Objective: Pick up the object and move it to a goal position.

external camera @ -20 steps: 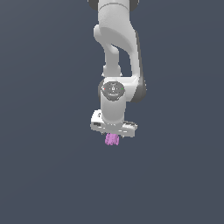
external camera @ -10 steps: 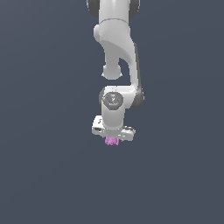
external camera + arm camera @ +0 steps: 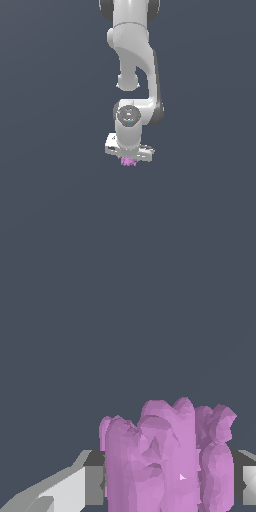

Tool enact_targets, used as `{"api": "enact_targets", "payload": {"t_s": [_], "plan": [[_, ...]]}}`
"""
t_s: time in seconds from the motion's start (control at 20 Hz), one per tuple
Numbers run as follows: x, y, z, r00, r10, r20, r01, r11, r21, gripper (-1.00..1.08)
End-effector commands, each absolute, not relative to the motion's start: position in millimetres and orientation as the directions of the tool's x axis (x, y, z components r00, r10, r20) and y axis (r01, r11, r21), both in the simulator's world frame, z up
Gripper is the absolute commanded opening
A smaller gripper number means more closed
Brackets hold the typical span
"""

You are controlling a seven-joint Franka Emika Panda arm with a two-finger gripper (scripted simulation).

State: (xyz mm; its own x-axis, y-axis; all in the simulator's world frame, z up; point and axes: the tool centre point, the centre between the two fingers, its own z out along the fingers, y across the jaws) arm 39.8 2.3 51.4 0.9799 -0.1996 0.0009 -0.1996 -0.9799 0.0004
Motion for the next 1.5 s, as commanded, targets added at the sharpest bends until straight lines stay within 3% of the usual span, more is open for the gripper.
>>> {"api": "enact_targets", "payload": {"t_s": [0.0, 0.7, 1.45], "plan": [[40, 3, 51, 0.980, -0.198, 0.000, -0.198, -0.980, 0.000, -1.00], [19, -22, 67, 0.980, -0.199, 0.001, -0.199, -0.980, 0.000, -1.00], [-65, -126, 131, 0.980, -0.199, 0.000, -0.199, -0.980, -0.002, -1.00]]}}
